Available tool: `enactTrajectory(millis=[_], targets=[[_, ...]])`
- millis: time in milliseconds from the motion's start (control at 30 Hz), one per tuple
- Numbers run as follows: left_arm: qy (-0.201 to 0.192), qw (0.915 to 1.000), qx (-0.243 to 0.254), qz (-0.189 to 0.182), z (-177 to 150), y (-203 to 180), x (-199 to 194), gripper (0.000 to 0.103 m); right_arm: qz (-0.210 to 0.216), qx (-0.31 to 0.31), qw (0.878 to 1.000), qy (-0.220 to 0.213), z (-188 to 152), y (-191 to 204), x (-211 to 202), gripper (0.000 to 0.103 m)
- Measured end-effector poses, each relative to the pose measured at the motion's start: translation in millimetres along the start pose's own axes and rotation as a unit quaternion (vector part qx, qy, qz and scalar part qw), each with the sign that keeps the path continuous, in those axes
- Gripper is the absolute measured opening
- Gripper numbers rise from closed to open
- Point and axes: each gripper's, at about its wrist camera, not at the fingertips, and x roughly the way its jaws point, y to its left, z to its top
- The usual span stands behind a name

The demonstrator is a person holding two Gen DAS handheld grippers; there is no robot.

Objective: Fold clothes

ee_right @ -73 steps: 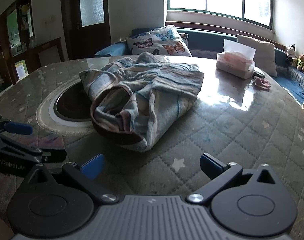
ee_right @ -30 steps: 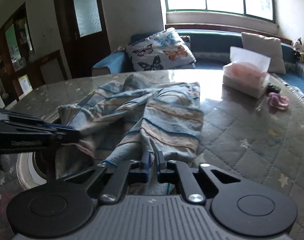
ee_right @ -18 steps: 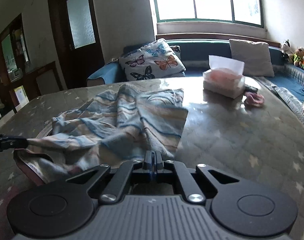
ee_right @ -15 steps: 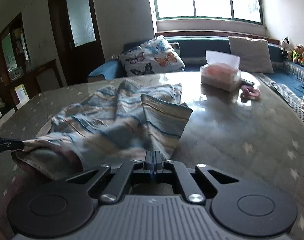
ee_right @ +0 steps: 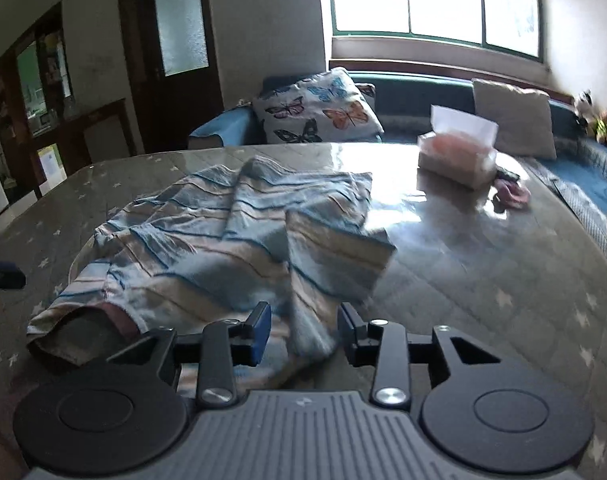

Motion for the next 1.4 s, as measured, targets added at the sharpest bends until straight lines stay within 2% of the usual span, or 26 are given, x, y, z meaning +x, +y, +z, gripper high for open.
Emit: enactTrajectory(millis=[267, 400, 600, 800, 1067, 1100, 1133, 1167, 1233, 1267, 1333, 1400], targets=[[0.019, 0.9991, 0.033, -0.021, 18, -25, 60, 0.021, -0.023, -0.001, 1.000, 0.017, 7, -1, 44, 0.046], [0.036, 0.9977, 0.053, -0.023, 19, -38, 86, 0.024, -0.043, 0.015, 0.999, 0.024, 3, -14, 50, 0.046], [0.051, 0.9955, 0.068, -0.043, 12, -50, 101, 0.032, -0.057, 0.050, 0.997, 0.026, -10, -37, 35, 0.045], [0.047, 0.9928, 0.090, -0.063, 10, -58, 102, 0.040, -0.058, 0.091, 0.993, 0.037, -26, -54, 32, 0.043], [0.063, 0.9922, 0.092, -0.055, 14, -63, 126, 0.039, -0.056, 0.110, 0.992, 0.029, -28, -63, 33, 0.037], [0.064, 0.9926, 0.090, -0.052, 14, -63, 128, 0.033, -0.057, 0.110, 0.992, 0.028, -27, -63, 34, 0.036], [0.060, 0.9935, 0.084, -0.047, 15, -59, 126, 0.023, -0.058, 0.109, 0.992, 0.027, -26, -63, 36, 0.035], [0.056, 0.9944, 0.079, -0.043, 15, -56, 124, 0.020, -0.058, 0.108, 0.992, 0.027, -26, -63, 37, 0.031], [0.048, 0.9960, 0.067, -0.034, 16, -49, 121, 0.007, -0.057, 0.111, 0.992, 0.025, -25, -64, 37, 0.023], [0.044, 0.9967, 0.062, -0.029, 17, -45, 119, 0.006, -0.055, 0.113, 0.992, 0.024, -25, -65, 37, 0.016], [0.037, 0.9978, 0.051, -0.021, 18, -38, 115, 0.004, -0.056, 0.115, 0.992, 0.022, -25, -66, 36, 0.009], [0.027, 0.9990, 0.036, -0.010, 19, -29, 110, 0.004, -0.060, 0.116, 0.991, 0.019, -25, -67, 34, 0.005]])
